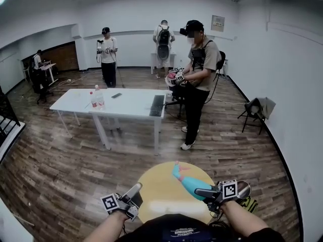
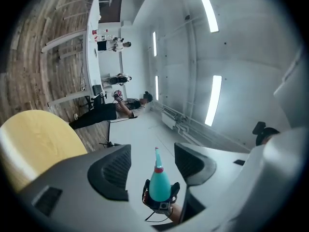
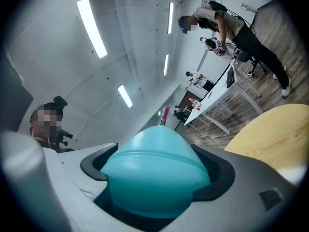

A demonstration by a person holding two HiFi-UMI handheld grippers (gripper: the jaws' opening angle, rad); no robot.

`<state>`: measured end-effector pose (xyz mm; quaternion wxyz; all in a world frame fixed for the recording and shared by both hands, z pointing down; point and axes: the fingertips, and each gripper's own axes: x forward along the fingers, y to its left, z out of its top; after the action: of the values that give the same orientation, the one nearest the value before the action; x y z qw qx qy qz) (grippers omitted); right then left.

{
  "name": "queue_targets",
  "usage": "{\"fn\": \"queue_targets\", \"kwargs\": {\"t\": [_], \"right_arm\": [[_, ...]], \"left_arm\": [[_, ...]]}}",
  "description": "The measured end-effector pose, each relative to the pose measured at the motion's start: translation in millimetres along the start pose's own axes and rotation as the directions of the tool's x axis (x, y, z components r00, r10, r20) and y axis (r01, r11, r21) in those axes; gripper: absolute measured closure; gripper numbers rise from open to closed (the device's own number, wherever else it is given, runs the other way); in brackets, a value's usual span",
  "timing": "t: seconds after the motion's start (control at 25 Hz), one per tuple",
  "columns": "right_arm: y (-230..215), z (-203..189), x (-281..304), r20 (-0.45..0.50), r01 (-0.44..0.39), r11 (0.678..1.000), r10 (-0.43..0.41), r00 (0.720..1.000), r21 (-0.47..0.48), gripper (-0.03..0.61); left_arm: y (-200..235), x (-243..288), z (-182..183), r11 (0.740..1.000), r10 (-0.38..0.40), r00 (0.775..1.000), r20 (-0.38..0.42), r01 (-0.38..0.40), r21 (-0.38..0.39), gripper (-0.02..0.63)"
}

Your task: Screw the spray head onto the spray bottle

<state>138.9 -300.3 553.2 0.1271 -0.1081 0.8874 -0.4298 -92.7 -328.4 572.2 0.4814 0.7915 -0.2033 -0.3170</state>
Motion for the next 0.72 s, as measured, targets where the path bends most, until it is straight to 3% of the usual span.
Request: {"fn": "queue_targets", "kwargs": {"t": [0.12,0.2,0.32,0.4,0.56,0.72], "right_arm": [[-4,1,8,-0.046,0.022,0.998,-0.024,0.999,-0.057,0.097],[-15,-1,11,-0.057,0.036,0.998,-0.039,0.998,-0.041,0.097],[-21,-4,15,-0.057,0.027,1.000,-0.028,0.998,-0.006,0.097],[-16,-2,18,-0.066,0.012,0.999,-0.015,0.998,-0.033,0.097],[-7,2,25,-0.053,-0.020,0.999,0.017,0.998,-0.050,0.097],[3,6,27,-0.044,-0.035,0.996,0.032,0.999,-0.080,0.095]], "left_arm": [[-1,3,-2,1.000,-0.003,1.000,-0.026,0.004,0.024,0.327],[-4,5,-5,0.999,-0.006,0.999,-0.039,0.007,0.039,0.337],[-11,5,-10,0.996,-0.009,0.999,-0.036,0.013,0.089,0.514],[-14,4,-9,0.990,0.001,1.000,-0.030,0.003,0.140,0.602],[-21,2,-5,0.980,0.001,0.999,-0.032,0.005,0.199,0.611],[-24,-1,-7,0.978,0.003,0.999,-0.034,0.004,0.208,0.611]]}}
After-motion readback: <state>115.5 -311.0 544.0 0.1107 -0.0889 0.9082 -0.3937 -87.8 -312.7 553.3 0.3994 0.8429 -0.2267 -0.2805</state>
